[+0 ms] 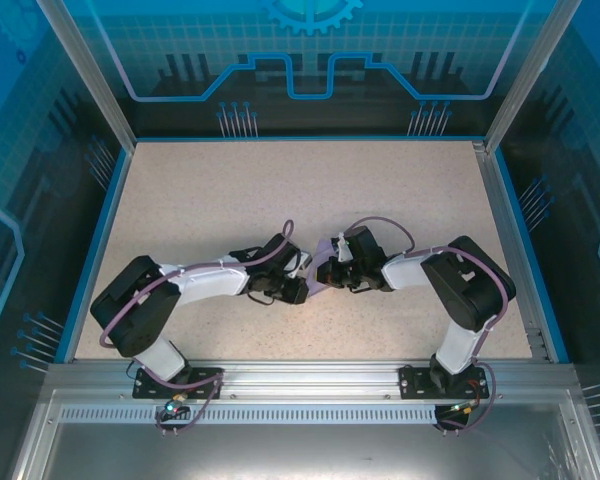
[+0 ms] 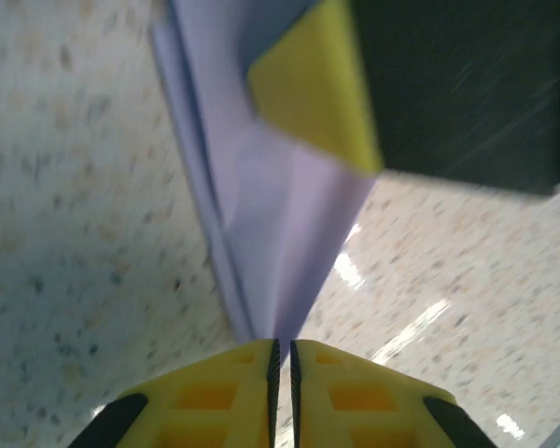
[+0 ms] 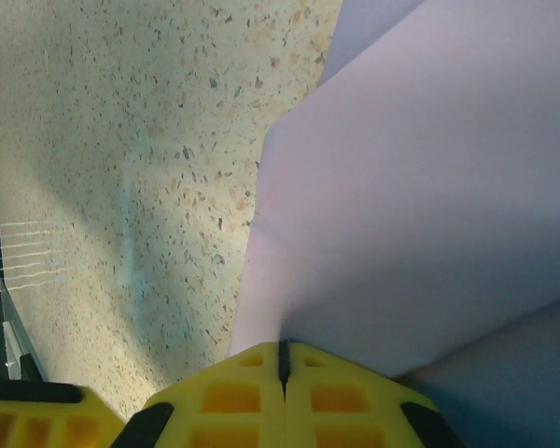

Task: Fold a paper plane with a square sheet of paper (pick it up from the middle)
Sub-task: Fourth fold the wing at the center of the table.

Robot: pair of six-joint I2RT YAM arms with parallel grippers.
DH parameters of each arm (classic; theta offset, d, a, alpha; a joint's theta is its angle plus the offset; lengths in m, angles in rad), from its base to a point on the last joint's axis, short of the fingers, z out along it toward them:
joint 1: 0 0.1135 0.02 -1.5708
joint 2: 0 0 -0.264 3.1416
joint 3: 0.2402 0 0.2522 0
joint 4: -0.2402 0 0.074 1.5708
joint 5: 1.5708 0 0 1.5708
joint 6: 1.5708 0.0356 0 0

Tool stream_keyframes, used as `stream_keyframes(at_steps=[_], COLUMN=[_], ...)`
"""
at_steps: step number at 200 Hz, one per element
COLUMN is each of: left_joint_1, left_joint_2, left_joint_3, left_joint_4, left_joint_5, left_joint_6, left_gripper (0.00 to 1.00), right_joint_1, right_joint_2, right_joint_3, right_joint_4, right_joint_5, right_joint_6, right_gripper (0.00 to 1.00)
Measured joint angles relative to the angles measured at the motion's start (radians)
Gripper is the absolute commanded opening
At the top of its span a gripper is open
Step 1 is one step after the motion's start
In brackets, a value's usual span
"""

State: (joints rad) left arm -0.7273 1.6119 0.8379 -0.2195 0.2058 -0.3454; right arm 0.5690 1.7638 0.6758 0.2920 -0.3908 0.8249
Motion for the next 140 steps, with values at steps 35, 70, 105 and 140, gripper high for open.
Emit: stream_keyframes(at_steps=[35,70,105,140], left_joint_1=[0.0,0.0,0.0,-0.002], left_joint_2=[0.026,0.113,0.166,0.166], left_joint_3=[0.078,0.094,0.092,0.072], left_joint_4=[0.018,0.04,0.053,0.087], left_joint_5=[0.0,0.005,0.017,0.027], left_joint_6=[-0.003,-0.003,-0.003,-0.002], left_gripper=[0.15,0.14,0.14,0.14], right_joint_1=[0.0,0.0,-0.008,-0.014], right_joint_2=[-0.014,-0.02,-0.023,-0.031], right_joint_3=[-0.008,-0.011,-0.014,-0.014], right_joint_4=[-0.012,-0.021,-0.025,-0.047], right_joint_5=[0.001,0.0,-0.013,-0.016], right_joint_6=[0.0,0.001,0.005,0.012], right_gripper=[0.04,0.04,0.04,0.05])
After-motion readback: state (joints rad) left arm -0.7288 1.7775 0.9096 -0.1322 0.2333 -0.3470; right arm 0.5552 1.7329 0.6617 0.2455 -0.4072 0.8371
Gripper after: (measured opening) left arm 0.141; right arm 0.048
